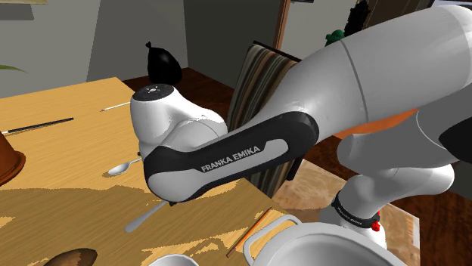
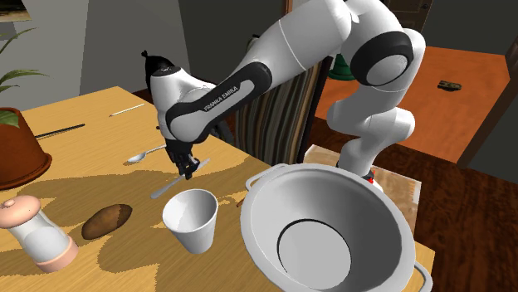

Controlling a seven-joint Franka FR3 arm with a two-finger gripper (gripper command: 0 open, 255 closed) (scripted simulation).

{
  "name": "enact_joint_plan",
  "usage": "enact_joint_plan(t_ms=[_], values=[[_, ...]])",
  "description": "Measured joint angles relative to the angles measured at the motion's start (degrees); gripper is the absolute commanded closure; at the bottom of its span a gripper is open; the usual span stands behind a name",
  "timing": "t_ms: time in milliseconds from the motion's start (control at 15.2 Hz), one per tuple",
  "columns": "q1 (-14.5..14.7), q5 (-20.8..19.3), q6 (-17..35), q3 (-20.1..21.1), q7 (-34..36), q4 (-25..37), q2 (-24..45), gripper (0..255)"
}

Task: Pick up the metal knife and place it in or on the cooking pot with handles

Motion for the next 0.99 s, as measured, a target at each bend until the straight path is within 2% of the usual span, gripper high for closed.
enact_joint_plan(t_ms=[132,396,990], values=[[-0.2,0.1,-0.2,0.1,-0.1,0.2,-0.1,255],[1.3,-1.1,0.5,-1.7,0.7,0.1,0.5,255],[5.8,-5.7,-4.3,-7.1,3.3,2.4,4.0,255]])
